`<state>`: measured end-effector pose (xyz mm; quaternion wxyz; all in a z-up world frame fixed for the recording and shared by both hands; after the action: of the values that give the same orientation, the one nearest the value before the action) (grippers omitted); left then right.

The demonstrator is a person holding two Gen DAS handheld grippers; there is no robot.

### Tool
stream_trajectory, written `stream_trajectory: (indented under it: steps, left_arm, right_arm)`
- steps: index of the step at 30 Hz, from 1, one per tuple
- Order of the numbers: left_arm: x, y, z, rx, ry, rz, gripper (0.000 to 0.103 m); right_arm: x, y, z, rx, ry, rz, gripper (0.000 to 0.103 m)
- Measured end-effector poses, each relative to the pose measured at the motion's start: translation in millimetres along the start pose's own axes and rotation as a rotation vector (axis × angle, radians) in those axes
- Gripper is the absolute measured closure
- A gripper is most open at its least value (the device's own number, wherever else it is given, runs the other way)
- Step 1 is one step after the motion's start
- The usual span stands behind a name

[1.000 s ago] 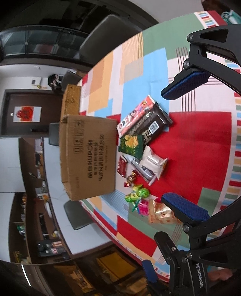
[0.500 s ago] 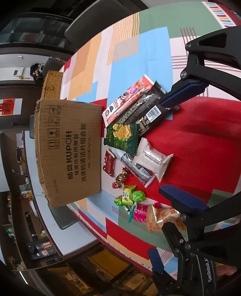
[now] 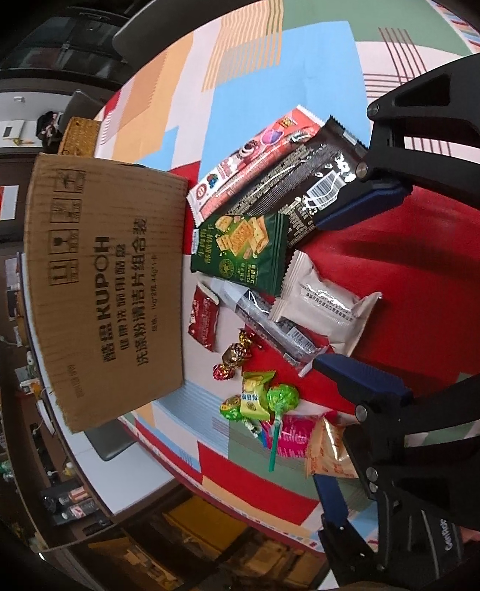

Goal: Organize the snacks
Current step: 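Grasp the Fortune Biscuits bag with the left gripper while the right grasps the white bar, then carry both snacks over the cardboard box and open both grippers to drop them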

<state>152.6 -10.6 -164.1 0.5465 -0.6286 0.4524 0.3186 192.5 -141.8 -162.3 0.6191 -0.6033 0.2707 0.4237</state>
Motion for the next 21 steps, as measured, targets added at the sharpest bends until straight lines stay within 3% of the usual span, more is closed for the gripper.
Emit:
stream_trajectory:
  steps: [11, 15, 21]
  left_arm:
    - [8.1, -2.2, -2.9, 0.007, 0.03, 0.029, 0.054]
    - [6.5, -2.8, -3.4, 0.011, 0.032, 0.028, 0.057]
    - [-4.6, -5.9, -10.6, 0.047, 0.036, -0.008, 0.061]
  right_arm:
    - [15.2, -1.1, 4.5, -0.014, -0.007, 0.045, 0.048]
    - [21.2, 2.4, 6.9, -0.021, -0.001, 0.083, 0.066]
    - [23.3, 6.7, 4.8, -0.006, -0.009, 0.102, 0.07]
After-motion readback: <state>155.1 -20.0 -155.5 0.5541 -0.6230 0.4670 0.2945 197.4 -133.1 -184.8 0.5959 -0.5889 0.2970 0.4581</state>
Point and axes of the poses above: each gripper's, at about its wrist camera, not at the fingertips, and x roughly the way its jaws point, z to its left, y to its underside, the point moved 7 cm from there along x, roughly the way its jaws point
